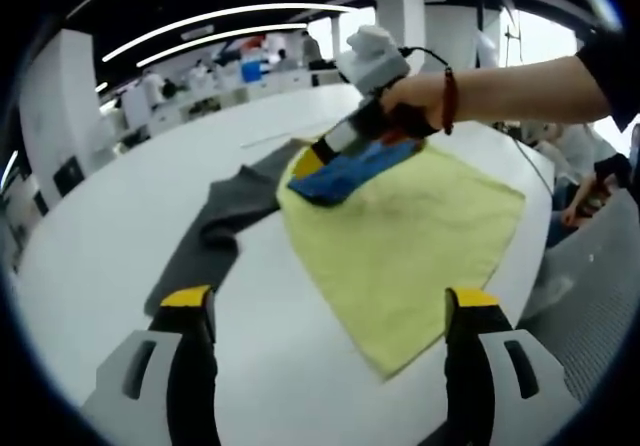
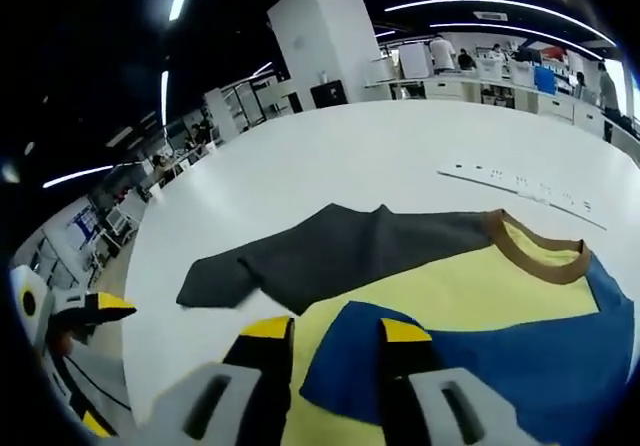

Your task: Fold the garment on the visible template until the final outline fits inside the template.

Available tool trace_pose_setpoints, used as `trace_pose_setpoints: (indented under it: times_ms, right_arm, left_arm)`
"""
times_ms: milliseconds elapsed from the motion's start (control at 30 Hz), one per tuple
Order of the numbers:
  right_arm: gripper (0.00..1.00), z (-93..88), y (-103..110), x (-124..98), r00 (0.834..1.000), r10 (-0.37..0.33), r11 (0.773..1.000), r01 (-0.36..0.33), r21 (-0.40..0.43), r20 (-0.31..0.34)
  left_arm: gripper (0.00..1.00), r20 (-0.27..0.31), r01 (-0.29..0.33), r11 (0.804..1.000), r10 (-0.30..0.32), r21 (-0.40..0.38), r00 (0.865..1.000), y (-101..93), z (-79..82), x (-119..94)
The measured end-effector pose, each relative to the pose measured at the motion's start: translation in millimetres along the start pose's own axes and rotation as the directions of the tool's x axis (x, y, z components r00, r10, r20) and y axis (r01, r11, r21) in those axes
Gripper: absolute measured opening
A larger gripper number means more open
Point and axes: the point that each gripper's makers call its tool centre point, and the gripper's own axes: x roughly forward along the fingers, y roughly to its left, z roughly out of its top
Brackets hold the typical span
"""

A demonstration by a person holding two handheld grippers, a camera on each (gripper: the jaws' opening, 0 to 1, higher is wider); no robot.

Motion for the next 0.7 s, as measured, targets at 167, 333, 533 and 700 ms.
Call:
trace_pose_setpoints:
  times_ms: [167, 333, 533, 700]
  right_arm:
    - [0.3, 1.7, -11, 8, 0.999, -0.044, 0.999, 0.044, -0.002, -0.008]
    - [0.3, -0.2, -23, 10, 0.998, -0.063, 0.998, 0.063, -0.02, -0.024]
    - [0.26, -10.0, -30, 15, 0.994, -0.08, 0.995, 0.076, -0.062, -0.07]
    - [0.2, -12.8, -33, 21, 0.992, -0.093, 0.992, 0.086, -0.089, -0.081]
  left_arm:
    - [0.91, -0.007, 0.0, 1.0, 0.0, 0.005, 1.0, -0.7, -1.8, 0]
    - [0.91, -0.012, 0.002, 1.0, -0.002, 0.004, 1.0, -0.7, -3.2, 1]
    - [0.91, -0.014, 0.005, 1.0, -0.005, 0.004, 1.0, -0.9, -3.5, 2]
    - [0.9, -0.018, 0.002, 1.0, -0.002, 0.0, 1.0, 0.1, -4.8, 2]
